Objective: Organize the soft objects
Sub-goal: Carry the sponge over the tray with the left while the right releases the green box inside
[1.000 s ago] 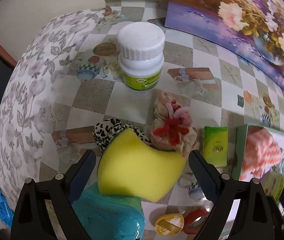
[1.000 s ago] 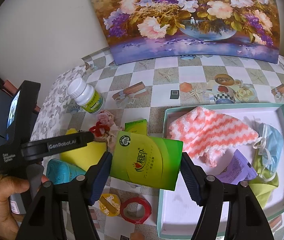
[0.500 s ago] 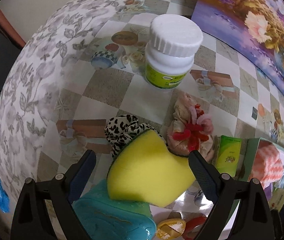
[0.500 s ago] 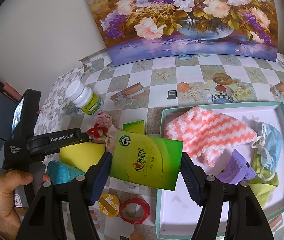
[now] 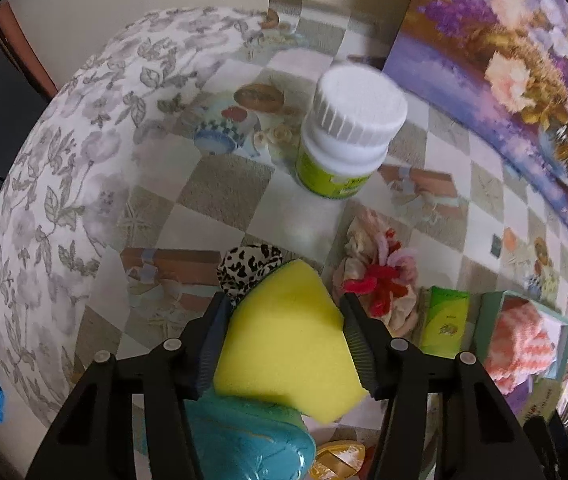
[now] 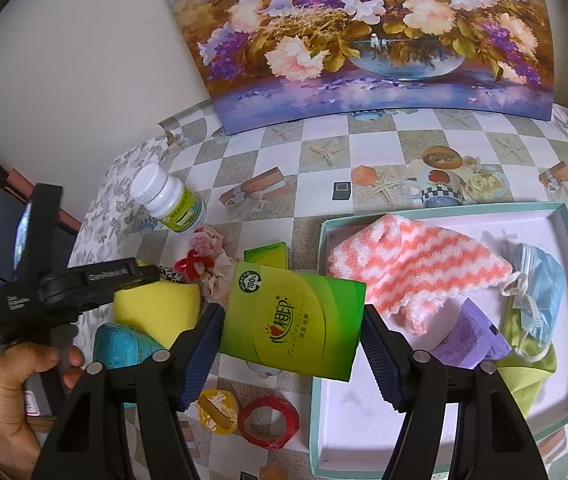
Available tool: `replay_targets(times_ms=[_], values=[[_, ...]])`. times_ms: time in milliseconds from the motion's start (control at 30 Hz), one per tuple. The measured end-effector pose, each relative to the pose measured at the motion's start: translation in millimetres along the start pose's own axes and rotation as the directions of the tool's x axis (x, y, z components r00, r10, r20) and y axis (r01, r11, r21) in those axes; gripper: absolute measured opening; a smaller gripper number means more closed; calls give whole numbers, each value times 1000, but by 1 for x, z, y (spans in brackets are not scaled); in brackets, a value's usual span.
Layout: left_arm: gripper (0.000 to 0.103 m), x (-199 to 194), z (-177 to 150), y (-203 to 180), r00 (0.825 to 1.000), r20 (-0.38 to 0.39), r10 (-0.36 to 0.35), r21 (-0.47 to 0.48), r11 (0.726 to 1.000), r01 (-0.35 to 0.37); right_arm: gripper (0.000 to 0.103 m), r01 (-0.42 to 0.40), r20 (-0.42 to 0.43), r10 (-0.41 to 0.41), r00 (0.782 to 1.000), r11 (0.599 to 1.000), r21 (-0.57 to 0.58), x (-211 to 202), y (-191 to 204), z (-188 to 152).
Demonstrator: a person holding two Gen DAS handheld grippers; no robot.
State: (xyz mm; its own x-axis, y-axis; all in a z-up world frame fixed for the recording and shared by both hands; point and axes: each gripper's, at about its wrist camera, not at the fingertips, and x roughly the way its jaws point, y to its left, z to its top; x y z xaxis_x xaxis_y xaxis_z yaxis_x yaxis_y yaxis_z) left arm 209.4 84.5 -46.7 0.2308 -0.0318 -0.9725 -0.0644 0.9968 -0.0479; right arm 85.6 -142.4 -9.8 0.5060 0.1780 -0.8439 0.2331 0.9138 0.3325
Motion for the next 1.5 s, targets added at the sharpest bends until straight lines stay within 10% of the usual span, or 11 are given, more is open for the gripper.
replay_targets(times_ms=[500,967,1500], values=[[58,-102,-32,-65,954,228,-195,133,977,168,71,46,117,-59,991,993,113,-49,-53,10],[58,-52,-108,-196,968,57,-244,406,892,201,71,217,100,-274,956,897,384,-93,-194,-7],[59,-14,-127,-219,984,-55,-169,511,842,173,71,279,-101,-260,960,869,408,-46,-231,-32]])
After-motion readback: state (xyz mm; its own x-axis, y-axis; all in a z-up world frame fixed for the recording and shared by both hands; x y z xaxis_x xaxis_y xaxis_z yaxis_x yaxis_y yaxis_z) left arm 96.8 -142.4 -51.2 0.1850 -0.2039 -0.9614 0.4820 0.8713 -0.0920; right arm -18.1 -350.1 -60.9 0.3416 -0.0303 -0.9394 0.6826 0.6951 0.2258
